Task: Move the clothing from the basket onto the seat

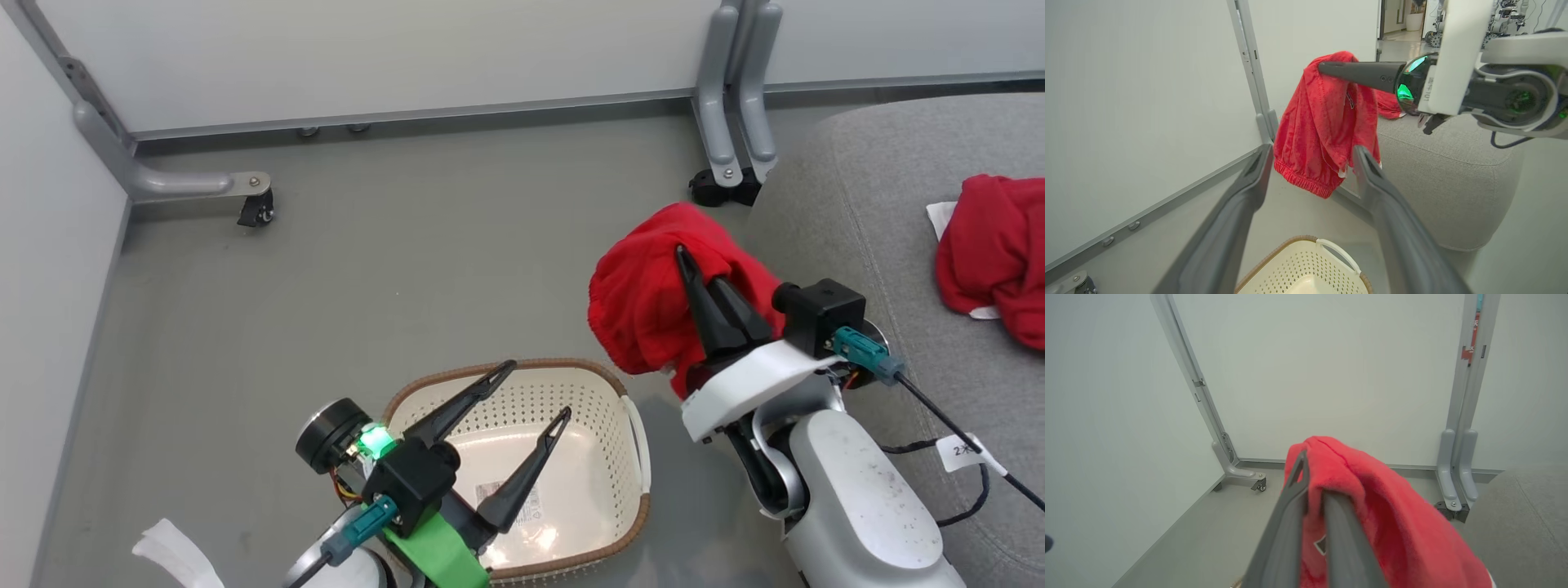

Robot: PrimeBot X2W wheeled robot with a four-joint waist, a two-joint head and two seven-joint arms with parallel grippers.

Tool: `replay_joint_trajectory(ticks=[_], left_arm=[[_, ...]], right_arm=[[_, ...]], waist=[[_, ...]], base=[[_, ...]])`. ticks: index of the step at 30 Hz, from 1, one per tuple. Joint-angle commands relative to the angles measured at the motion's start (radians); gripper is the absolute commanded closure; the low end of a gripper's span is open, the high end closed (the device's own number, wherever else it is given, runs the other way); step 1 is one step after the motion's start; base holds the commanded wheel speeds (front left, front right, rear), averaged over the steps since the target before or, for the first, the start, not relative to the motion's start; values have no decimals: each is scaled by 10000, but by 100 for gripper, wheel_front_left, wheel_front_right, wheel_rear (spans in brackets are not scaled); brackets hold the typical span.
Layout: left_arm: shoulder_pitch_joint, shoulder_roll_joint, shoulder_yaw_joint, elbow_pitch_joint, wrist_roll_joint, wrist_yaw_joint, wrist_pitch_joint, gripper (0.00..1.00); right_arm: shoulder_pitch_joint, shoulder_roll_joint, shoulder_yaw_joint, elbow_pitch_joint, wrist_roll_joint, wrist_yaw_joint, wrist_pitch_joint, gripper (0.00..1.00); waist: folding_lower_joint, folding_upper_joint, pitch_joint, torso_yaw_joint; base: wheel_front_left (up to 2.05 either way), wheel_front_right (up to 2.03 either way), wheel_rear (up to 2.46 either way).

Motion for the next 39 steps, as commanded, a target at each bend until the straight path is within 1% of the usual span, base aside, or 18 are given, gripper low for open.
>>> replay_joint_trajectory(ticks=[1,6,13,19,25,28,32,39], left_arm=[[83,131,-68,-22,-9,-37,57,0],[136,400,-247,-124,3,-46,149,0],[207,622,-506,-383,14,-23,286,0],[213,712,-641,-608,-53,38,435,0],[145,878,-701,-859,-30,104,559,0],[102,977,-682,-980,-27,154,629,0],[-51,1085,-676,-1137,12,165,729,0],[-530,1320,-662,-1596,142,109,941,0]], right_arm=[[156,-11,-162,-143,-113,-1,21,100],[474,-15,-742,-492,-308,-1,222,100],[920,-13,-1428,-856,-366,-1,308,100],[1208,-7,-1811,-1024,-360,-1,366,100],[1282,-5,-2063,-1096,-231,-1,261,100],[1181,-4,-2142,-1054,-124,0,168,100],[929,-7,-2300,-977,-47,-1,34,100],[59,-7,-2911,-919,-102,-1,-227,100]], waist=[[0,0,157,-376],[0,0,327,-1048],[0,0,507,-2179],[0,0,647,-3056],[0,0,920,-3745],[0,0,1090,-3991],[0,0,1344,-4148],[0,0,2121,-4041]], base=[[0,0,0],[0,0,0],[0,0,0],[0,0,0],[0,0,0],[0,0,0],[0,0,0],[0,0,0]])
